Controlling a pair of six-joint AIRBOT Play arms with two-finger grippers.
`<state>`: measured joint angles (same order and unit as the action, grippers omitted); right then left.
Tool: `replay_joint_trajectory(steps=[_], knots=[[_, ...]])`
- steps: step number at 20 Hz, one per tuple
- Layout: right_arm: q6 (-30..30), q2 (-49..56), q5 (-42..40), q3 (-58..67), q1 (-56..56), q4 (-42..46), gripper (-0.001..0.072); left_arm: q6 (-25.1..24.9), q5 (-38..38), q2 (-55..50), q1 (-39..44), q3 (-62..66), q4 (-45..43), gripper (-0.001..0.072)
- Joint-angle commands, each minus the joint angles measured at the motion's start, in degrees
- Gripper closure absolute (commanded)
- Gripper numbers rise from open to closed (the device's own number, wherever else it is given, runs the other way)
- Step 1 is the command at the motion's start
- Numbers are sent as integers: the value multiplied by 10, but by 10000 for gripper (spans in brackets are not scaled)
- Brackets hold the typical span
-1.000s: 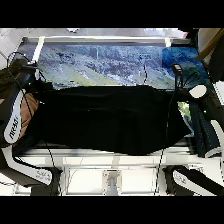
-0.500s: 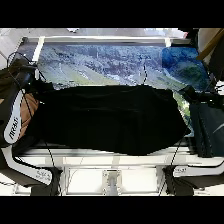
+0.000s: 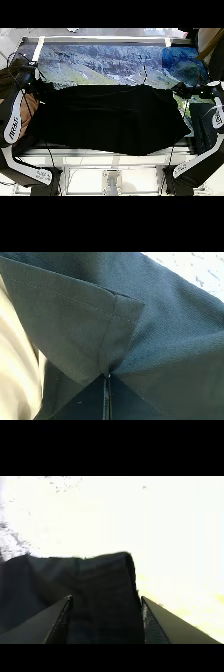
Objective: Fold the clothes and pants, and hang the long-sleeved shirts on hangers.
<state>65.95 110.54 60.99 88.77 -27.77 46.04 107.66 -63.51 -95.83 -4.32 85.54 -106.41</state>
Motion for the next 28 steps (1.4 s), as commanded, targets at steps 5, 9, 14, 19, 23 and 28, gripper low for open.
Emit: replay_joint_trajectory(steps=[5, 9, 14, 19, 23, 28], knots=[[-9, 43, 27, 41, 20, 22, 468, 4, 0, 0, 0, 0, 2, 701], [-15, 28, 31, 56, 16, 23, 688, 49, 12, 8, -1, 0, 2, 701], [13, 10, 57, 134, -11, 24, 689, 57, 56, 54, -1, 0, 2, 701], [41, 10, 67, 166, -26, 34, 690, 57, 52, 59, 0, 0, 7, 700], [56, 10, 56, 166, -27, 55, 690, 57, 53, 58, 0, 0, 9, 697], [56, 10, 56, 166, -25, 54, 689, 55, 54, 49, 0, 0, 46, 640]])
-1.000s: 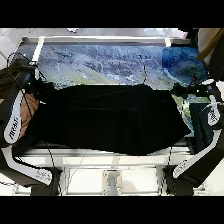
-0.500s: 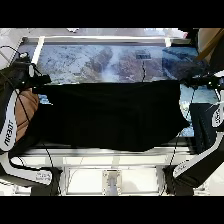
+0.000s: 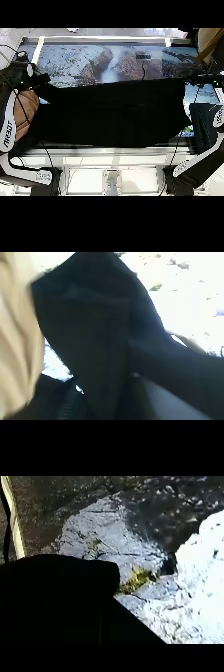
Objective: Fold the clothes and pants, and hang the long-sleeved shirts on hangers.
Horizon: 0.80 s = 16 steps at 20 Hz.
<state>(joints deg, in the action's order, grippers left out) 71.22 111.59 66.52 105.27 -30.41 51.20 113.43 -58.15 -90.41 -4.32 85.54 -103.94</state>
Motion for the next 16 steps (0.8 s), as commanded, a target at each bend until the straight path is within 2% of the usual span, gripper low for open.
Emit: replay_joint_trajectory(steps=[1, 4, 5, 6, 8, 11, 16], knots=[[2, 0, 2, 1, 2, 3, 690, -3, 1, -9, 0, 0, 21, 702], [1, 0, 1, 1, 2, 6, 690, -3, 1, -21, 0, 0, 22, 691], [1, 0, 2, 1, 2, 10, 689, -7, 2, -27, 0, 0, 21, 506], [1, 0, 3, 1, 2, 12, 689, -31, 6, -37, 0, 0, 22, 179], [1, 1, 8, 1, 5, 11, 689, -35, 21, -63, 1, 0, 20, 219], [1, 1, 23, 1, 12, 14, 689, -33, 51, -100, 2, 0, -10, 236], [1, 1, 32, 1, 13, 13, 689, -32, 55, -137, 4, 1, -54, 236]])
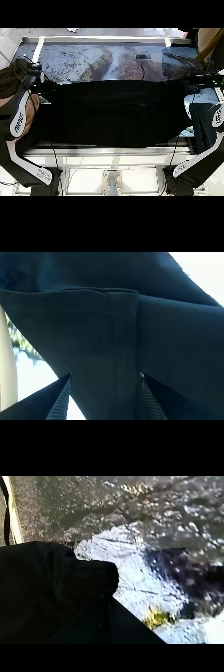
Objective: Fold the clothes and pants, and hang the long-sleeved shirts on hangers.
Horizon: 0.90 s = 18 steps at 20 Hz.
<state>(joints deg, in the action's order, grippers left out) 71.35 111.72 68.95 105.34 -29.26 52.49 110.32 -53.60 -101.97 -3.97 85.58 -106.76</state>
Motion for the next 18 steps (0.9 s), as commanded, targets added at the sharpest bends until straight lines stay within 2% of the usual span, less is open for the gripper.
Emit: replay_joint_trajectory(steps=[1, 4, 7, 9, 16, 17, 18], knots=[[0, 0, 10, 0, 1, 0, 689, 0, 13, -26, 0, 1, -28, 236], [0, 0, 10, 0, 1, 0, 688, 26, 44, -31, 1, 1, -27, 244], [-1, 1, 9, 0, 1, 3, 688, 29, 45, -31, 0, 1, -25, 489], [-4, 1, 9, 0, 1, 3, 688, 28, 43, -31, -1, 1, -26, 702], [-4, 1, 8, 0, 1, 10, 689, 35, 40, -5, -12, 2, -24, 696], [-4, 1, 7, 0, 1, 14, 689, 34, 53, -2, -12, 2, -11, 508], [-4, 1, 5, 0, 2, 14, 689, 30, 72, -2, -12, 2, -5, 275]])
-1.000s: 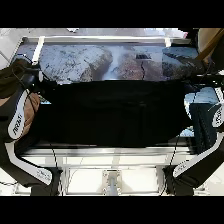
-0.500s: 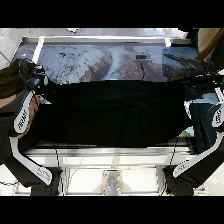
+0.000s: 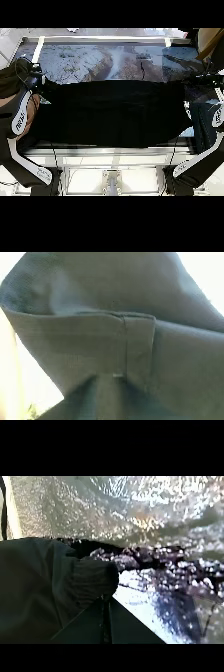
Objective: Fold the clothes and pants, and hang the long-sleeved shirts on hangers.
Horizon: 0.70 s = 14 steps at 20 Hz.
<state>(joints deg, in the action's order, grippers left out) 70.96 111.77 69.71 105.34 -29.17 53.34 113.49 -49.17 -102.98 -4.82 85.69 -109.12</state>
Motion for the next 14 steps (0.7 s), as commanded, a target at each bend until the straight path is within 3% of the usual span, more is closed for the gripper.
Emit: replay_joint_trajectory(steps=[1, 5, 7, 13, 14], knots=[[0, 1, -2, 0, 3, 5, 688, -1, 49, 7, -1, 1, 18, 272], [0, 1, -3, 0, 11, 7, 688, 23, 86, -15, -1, 22, 16, 303], [0, 1, -2, 0, 11, 7, 689, 18, 52, -38, -2, 52, 16, 343], [0, 1, -2, 0, 11, 8, 688, 12, -23, -54, -5, 66, -34, 352], [0, 1, -2, 0, 11, 9, 688, 12, -28, -54, -8, 66, -32, 398]])
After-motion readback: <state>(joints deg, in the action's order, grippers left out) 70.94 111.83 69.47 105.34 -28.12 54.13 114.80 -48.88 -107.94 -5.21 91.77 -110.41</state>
